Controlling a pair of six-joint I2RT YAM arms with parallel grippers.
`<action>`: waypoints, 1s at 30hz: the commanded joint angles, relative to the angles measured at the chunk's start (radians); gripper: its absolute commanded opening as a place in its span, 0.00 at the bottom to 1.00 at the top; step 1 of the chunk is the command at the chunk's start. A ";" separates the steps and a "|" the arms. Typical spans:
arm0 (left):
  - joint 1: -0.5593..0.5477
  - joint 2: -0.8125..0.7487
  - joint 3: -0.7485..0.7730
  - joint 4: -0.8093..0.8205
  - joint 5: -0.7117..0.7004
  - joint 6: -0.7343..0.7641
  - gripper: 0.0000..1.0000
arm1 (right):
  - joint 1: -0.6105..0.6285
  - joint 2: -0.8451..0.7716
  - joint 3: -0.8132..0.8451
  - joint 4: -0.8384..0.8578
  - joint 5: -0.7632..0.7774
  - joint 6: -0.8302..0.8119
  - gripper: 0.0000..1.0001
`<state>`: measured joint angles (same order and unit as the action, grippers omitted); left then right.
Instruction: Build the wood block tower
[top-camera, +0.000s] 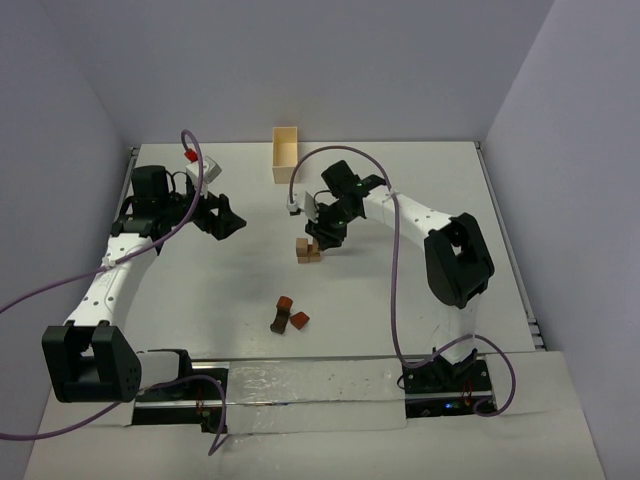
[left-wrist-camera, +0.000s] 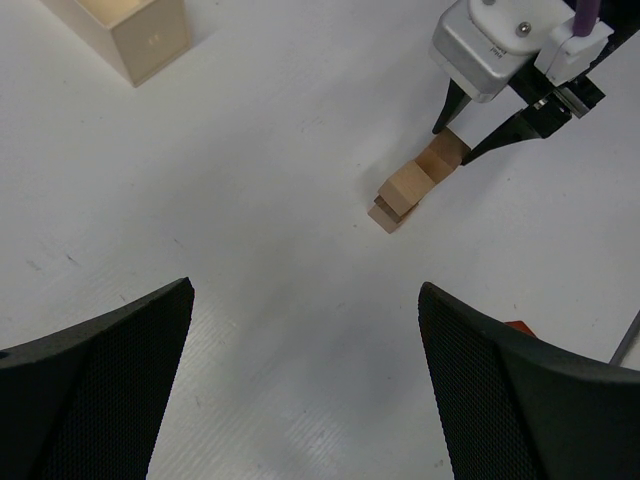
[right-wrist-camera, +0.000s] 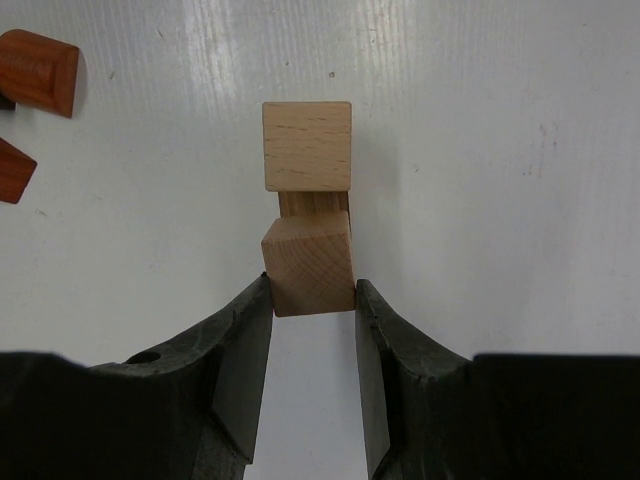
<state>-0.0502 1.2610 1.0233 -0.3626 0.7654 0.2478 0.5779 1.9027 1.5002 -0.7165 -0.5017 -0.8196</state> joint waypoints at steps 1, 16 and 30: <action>0.006 -0.005 0.004 0.019 0.034 0.018 0.99 | 0.011 0.015 0.049 0.042 -0.001 0.022 0.23; 0.006 0.006 0.006 0.021 0.036 0.022 0.99 | 0.020 0.037 0.073 0.042 -0.004 0.033 0.23; 0.006 0.012 0.014 0.010 0.034 0.034 0.99 | 0.031 0.049 0.084 0.034 0.001 0.028 0.24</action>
<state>-0.0505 1.2630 1.0214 -0.3626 0.7677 0.2612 0.5955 1.9381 1.5332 -0.6979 -0.4943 -0.7975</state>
